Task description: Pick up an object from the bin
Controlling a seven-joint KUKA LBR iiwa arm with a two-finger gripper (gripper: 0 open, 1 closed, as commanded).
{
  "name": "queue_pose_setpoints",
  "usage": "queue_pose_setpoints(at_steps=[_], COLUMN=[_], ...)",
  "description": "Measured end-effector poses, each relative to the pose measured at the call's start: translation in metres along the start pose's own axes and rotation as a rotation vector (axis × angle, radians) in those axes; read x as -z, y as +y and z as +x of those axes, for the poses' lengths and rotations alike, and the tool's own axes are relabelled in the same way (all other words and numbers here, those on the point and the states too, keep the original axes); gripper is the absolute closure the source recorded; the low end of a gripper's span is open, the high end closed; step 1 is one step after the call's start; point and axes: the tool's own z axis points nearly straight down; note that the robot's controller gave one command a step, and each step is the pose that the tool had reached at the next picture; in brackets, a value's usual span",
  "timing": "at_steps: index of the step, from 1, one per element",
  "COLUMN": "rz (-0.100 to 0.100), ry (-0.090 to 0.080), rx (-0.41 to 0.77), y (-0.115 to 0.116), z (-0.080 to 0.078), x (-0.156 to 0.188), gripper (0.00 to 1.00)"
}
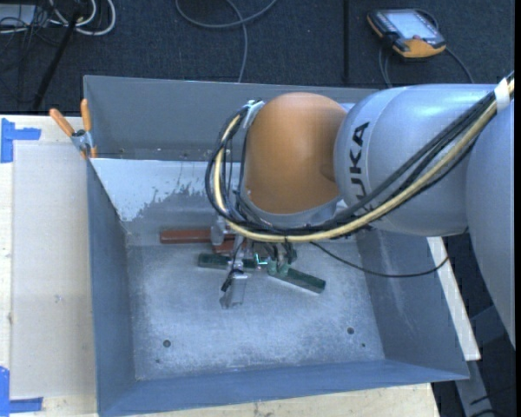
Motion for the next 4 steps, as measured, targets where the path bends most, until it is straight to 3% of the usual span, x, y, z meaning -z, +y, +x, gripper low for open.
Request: queue_pose_setpoints(at_steps=[1, 2, 3, 4], rz=[-0.001, -0.002, -0.001, 0.0], ry=[-0.007, -0.013, -0.012, -0.004], rx=[-0.003, 0.09, 0.064, 0.035], y=[-0.001, -0.01, -0.023, -0.027], z=[-0.002, -0.016, -0.04, -0.054], x=[0.004, -0.024, -0.078, -0.104], gripper=[0.0, 0.0, 0.0, 0.0])
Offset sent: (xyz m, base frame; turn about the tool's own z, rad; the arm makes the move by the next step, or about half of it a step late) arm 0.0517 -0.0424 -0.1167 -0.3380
